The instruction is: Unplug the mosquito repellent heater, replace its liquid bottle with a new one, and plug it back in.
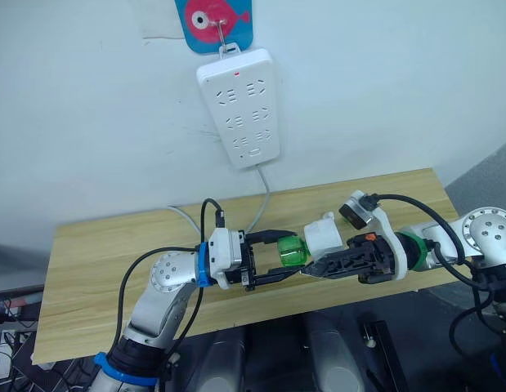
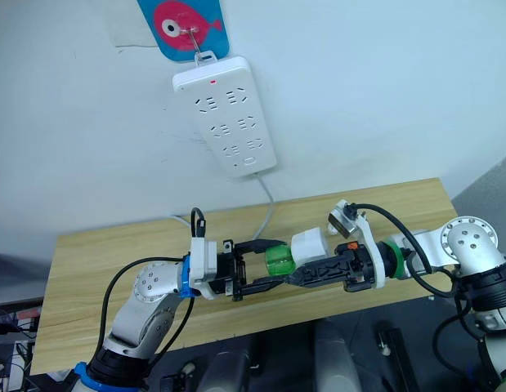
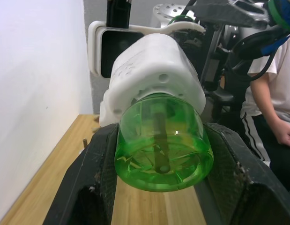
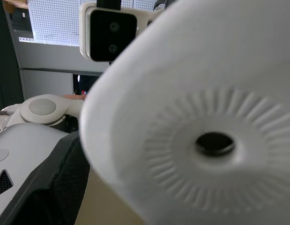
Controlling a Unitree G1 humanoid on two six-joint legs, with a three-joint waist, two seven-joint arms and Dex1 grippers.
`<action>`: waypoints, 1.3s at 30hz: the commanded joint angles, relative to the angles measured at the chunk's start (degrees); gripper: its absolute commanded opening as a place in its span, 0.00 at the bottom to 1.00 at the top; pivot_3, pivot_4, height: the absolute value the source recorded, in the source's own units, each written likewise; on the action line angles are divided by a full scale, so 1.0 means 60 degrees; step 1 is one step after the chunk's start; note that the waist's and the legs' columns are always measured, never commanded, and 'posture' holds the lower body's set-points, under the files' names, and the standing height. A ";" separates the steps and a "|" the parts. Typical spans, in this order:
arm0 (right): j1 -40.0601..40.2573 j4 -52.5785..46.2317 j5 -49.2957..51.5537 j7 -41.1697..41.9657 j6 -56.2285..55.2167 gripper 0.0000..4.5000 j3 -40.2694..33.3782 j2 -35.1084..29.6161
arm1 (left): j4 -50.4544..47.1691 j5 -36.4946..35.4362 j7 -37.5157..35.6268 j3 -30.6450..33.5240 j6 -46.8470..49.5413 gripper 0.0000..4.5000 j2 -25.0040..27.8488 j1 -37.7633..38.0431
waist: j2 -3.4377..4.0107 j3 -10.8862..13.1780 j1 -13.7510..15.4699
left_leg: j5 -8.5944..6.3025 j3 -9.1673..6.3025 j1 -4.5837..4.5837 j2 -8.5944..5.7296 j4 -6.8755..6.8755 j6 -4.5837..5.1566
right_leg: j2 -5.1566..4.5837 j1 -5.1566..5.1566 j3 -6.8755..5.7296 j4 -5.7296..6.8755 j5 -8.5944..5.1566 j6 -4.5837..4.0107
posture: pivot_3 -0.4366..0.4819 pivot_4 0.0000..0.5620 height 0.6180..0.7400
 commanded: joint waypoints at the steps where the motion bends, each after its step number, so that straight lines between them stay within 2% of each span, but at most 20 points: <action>1: -0.0031 -0.0255 0.0437 0.0319 -0.0057 0.99 -0.0071 -0.0085 | -0.0135 -0.0086 0.0286 0.0045 0.0208 0.50 -0.0111 0.0018 | 0.0000 0.0000 0.0000 | 0.0000 -0.0001 0.0000 0.0000 0.0000 0.0000 | 0.0000 0.0000 0.0000 0.0000 0.0000 0.0000 | 0.40 0.62 1.00; 12: 0.1055 -0.1261 0.0437 0.0518 -0.0493 0.99 -0.0252 -0.0637 | -0.0099 -0.0126 0.0475 0.0073 0.0390 0.50 -0.0174 -0.0117 | 0.0000 0.0000 0.0007 | 0.0000 -0.0004 0.0000 0.0001 0.0000 -0.0001 | 0.0000 -0.0001 -0.0005 0.0005 0.0000 0.0000 | 0.39 0.61 1.00; 15: 0.1562 -0.1770 0.0437 0.0751 -0.0574 0.99 -0.0588 -0.1308 | -0.0093 -0.0132 0.0474 0.0070 0.0387 0.50 -0.0181 -0.0117 | 0.0000 0.0000 0.0024 | 0.0000 -0.0001 0.0000 -0.0001 0.0000 -0.0001 | -0.0001 -0.0001 -0.0002 0.0002 0.0000 0.0001 | 0.40 0.61 1.00; 18: 0.2298 -0.2112 0.0087 0.1118 -0.0415 0.99 -0.1442 -0.2305 | -0.0165 -0.0200 0.0446 0.0095 0.0440 0.50 -0.0134 -0.0070 | 0.0000 0.0000 0.0057 | 0.0000 -0.0002 -0.0002 -0.0001 0.0001 0.0000 | -0.0002 0.0000 -0.0004 -0.0001 0.0000 0.0001 | 0.40 0.60 1.00; 21: 0.2826 -0.1626 -0.1211 0.2016 -0.0201 0.86 -0.2316 -0.2948 | -0.0281 -0.0287 0.0386 0.0118 0.0497 0.50 -0.0059 0.0032 | -0.0001 -0.0002 0.0076 | 0.0000 -0.0001 -0.0001 -0.0001 0.0002 -0.0001 | -0.0002 0.0001 -0.0005 -0.0001 0.0000 0.0001 | 0.40 0.60 1.00; 23: 0.2785 -0.0986 -0.2230 0.2380 -0.0479 0.70 -0.2511 -0.2902 | -0.0339 -0.0345 0.0345 0.0125 0.0540 0.50 -0.0023 0.0076 | -0.0003 -0.0010 0.0052 | 0.0001 0.0006 0.0003 0.0001 0.0003 -0.0001 | 0.0002 0.0002 -0.0002 0.0003 0.0002 0.0003 | 0.40 0.59 1.00; 31: 0.1943 0.0562 -0.4972 0.2914 -0.1179 0.02 -0.2505 -0.1229 | -0.0611 -0.0571 0.0172 0.0128 0.0835 0.50 0.0057 0.0106 | -0.0004 -0.0015 0.0056 | 0.0002 0.0016 0.0004 -0.0002 0.0004 -0.0003 | 0.0003 -0.0006 0.0007 0.0013 0.0004 0.0004 | 0.40 0.57 1.00; 39: 0.0502 0.1527 -0.5355 0.2386 -0.0587 0.01 -0.2889 0.0846 | -0.1011 -0.0835 0.0066 0.0199 0.1302 0.50 0.0321 0.0215 | -0.0003 -0.0016 0.0035 | 0.0003 0.0015 0.0003 -0.0001 0.0005 -0.0004 | 0.0005 -0.0009 0.0011 0.0019 0.0008 0.0002 | 0.42 0.58 1.00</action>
